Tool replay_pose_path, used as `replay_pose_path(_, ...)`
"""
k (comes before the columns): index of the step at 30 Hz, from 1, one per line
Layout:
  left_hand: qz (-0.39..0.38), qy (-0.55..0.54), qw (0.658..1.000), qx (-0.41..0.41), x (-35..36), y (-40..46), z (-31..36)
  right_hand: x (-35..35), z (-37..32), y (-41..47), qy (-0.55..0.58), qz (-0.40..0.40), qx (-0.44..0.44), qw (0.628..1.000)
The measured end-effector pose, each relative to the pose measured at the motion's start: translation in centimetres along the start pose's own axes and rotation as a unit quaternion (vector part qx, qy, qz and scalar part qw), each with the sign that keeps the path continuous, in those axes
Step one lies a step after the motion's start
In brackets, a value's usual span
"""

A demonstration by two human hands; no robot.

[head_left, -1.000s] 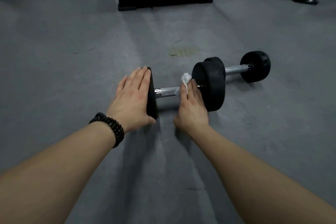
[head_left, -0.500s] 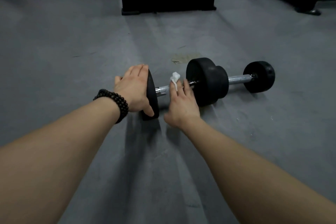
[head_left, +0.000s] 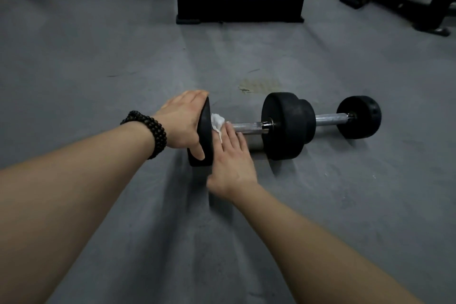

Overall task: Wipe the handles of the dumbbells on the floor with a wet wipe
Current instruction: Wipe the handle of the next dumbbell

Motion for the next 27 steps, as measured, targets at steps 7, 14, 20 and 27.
replay_pose_path(7,-0.012,-0.008,1.0,-0.009,0.1,0.2,0.0,-0.6,4.1,-1.7,0.017,0.078,0.141,0.987)
replay_pose_path(14,0.011,-0.002,1.0,-0.024,-0.1,0.2,-0.3,-0.3,2.8,-0.8,-0.008,0.052,0.018,0.998)
replay_pose_path(20,0.18,0.083,0.98,0.021,1.5,-3.7,0.7,-0.6,4.2,0.2,0.001,0.026,0.015,1.0)
replay_pose_path(27,0.145,0.077,0.986,-0.021,0.6,0.4,0.5,-0.2,2.5,2.3,0.015,0.028,0.077,0.996)
Point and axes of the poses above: each hand's wrist, its own y-axis towards the middle knuckle, its own x-axis out of the palm, z = x × y, the point moved 8 cm from there along y, towards the middle knuckle, and after that the axes turned 13 degrees about -x, right-handed, at the moved point
